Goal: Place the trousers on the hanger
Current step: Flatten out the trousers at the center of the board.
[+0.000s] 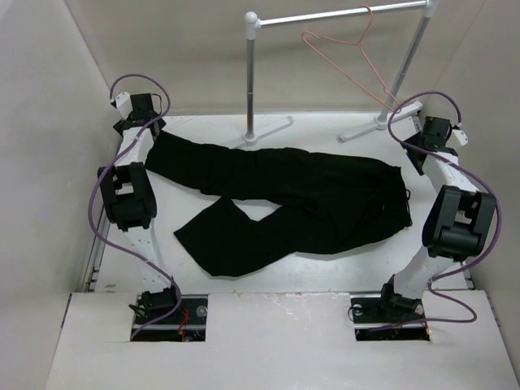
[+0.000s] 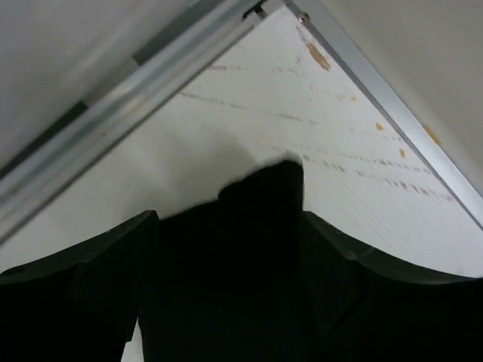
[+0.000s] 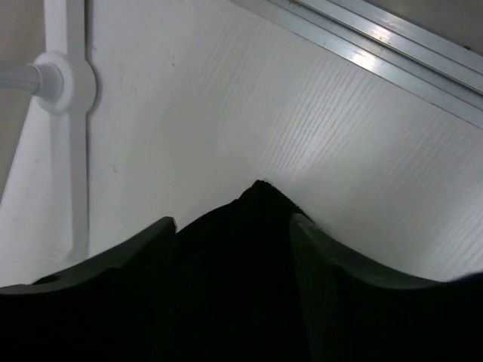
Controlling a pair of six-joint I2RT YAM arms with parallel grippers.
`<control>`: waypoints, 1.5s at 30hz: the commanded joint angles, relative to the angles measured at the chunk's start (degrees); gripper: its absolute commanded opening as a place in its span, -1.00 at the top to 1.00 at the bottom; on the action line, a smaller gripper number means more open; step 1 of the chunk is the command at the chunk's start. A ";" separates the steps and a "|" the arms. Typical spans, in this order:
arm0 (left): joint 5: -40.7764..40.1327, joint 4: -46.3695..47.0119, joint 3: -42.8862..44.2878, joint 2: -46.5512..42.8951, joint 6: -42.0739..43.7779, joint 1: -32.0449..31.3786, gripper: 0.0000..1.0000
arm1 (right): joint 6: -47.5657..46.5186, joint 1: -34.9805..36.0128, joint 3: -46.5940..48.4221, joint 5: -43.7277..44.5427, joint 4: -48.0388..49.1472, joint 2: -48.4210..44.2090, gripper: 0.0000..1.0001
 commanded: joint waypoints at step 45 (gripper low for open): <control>-1.91 -8.89 -42.50 -23.91 -10.60 -41.39 0.36 | 1.56 33.37 -38.55 -6.71 -20.62 -71.06 0.23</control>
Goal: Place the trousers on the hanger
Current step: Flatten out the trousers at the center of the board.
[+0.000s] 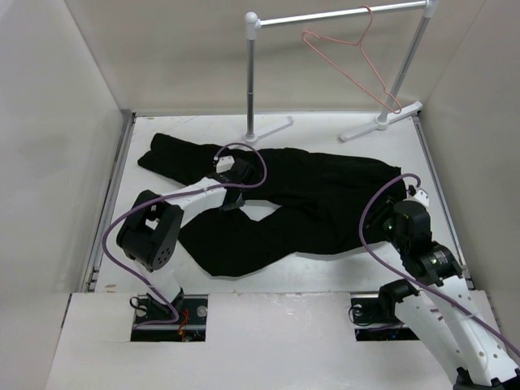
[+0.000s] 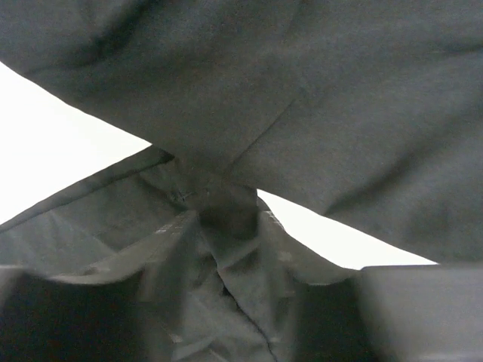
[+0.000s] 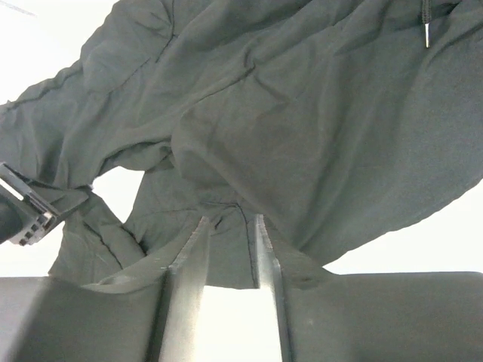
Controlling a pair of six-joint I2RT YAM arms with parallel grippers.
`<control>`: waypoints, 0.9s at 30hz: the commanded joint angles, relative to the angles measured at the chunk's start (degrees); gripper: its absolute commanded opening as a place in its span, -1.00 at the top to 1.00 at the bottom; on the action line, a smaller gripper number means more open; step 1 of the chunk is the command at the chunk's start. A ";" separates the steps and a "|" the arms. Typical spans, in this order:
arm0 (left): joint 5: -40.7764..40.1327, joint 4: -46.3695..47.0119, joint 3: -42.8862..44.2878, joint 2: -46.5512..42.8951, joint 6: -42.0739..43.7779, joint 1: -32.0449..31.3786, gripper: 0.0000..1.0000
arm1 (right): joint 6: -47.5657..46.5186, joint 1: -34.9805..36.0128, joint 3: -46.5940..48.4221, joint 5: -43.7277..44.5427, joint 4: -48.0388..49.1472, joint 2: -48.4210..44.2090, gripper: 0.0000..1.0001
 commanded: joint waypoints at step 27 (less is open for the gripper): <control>-23.03 -35.53 -11.25 -56.81 -9.38 2.47 0.96 | 2.21 -17.91 -3.45 3.40 4.23 12.05 -0.27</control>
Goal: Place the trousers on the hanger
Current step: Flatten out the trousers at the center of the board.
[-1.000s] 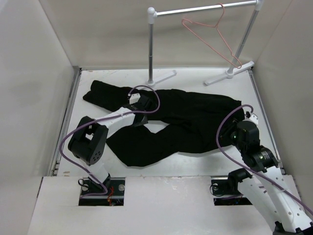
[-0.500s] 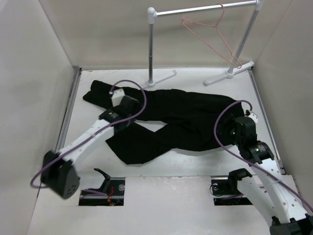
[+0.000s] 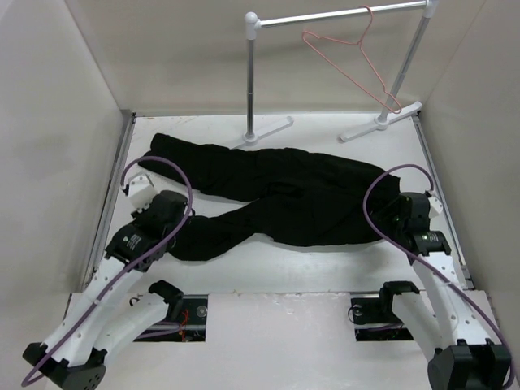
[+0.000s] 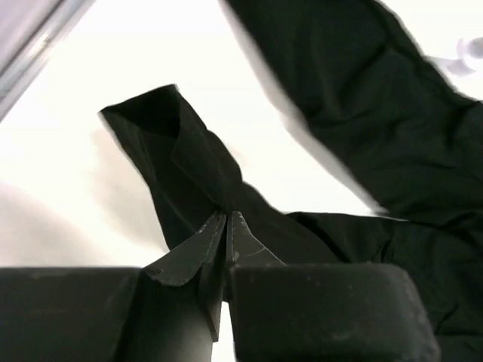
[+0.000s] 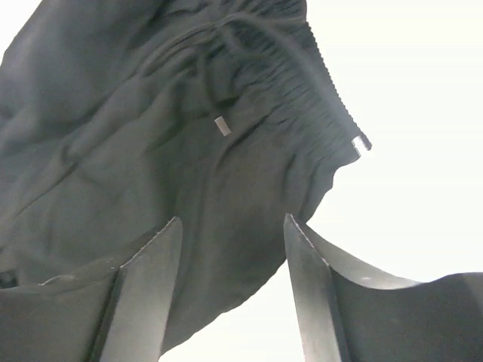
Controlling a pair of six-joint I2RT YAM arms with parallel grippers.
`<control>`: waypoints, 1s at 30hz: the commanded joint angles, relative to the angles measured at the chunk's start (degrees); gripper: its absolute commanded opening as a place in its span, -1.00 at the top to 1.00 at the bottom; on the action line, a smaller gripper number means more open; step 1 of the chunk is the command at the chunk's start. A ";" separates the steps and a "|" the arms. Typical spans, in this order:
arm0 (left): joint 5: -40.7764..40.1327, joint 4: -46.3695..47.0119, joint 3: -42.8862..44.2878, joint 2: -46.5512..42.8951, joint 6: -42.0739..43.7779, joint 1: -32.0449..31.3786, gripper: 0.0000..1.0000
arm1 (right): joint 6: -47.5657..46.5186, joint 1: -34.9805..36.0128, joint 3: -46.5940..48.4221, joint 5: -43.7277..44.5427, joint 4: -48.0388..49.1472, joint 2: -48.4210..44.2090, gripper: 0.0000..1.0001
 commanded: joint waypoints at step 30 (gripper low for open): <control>5.38 -7.03 5.84 9.69 -5.95 5.30 -0.27 | 1.42 11.78 5.83 2.30 10.21 15.48 0.49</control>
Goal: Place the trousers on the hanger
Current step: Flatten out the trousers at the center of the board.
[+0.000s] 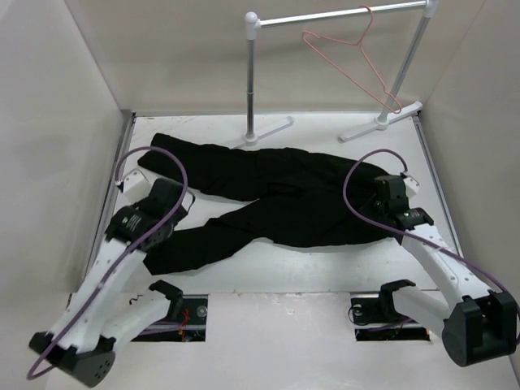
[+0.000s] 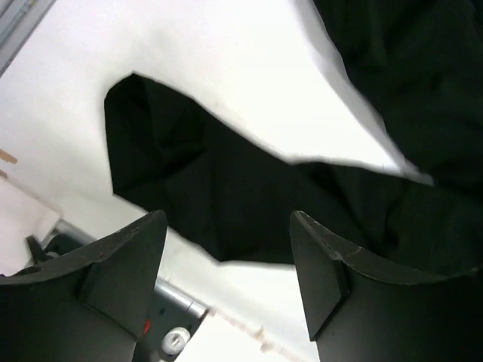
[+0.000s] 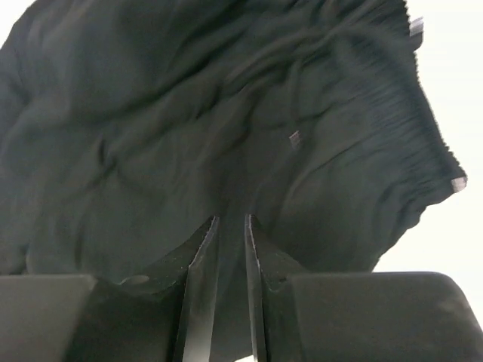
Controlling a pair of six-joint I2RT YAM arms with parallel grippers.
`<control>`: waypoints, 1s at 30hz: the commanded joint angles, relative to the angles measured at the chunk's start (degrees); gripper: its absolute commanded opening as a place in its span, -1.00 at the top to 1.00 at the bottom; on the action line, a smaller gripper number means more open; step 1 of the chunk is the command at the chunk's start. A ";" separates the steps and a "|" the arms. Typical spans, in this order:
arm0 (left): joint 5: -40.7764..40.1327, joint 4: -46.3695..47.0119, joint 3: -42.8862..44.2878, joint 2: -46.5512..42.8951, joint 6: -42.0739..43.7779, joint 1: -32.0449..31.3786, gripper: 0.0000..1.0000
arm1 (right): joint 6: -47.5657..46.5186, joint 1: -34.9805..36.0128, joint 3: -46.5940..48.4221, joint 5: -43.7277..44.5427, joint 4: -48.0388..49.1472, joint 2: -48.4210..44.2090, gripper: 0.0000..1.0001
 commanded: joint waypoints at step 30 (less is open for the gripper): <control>31.56 51.32 -14.64 32.23 7.81 49.31 0.91 | -1.56 13.21 -3.91 -5.38 0.35 -13.37 0.20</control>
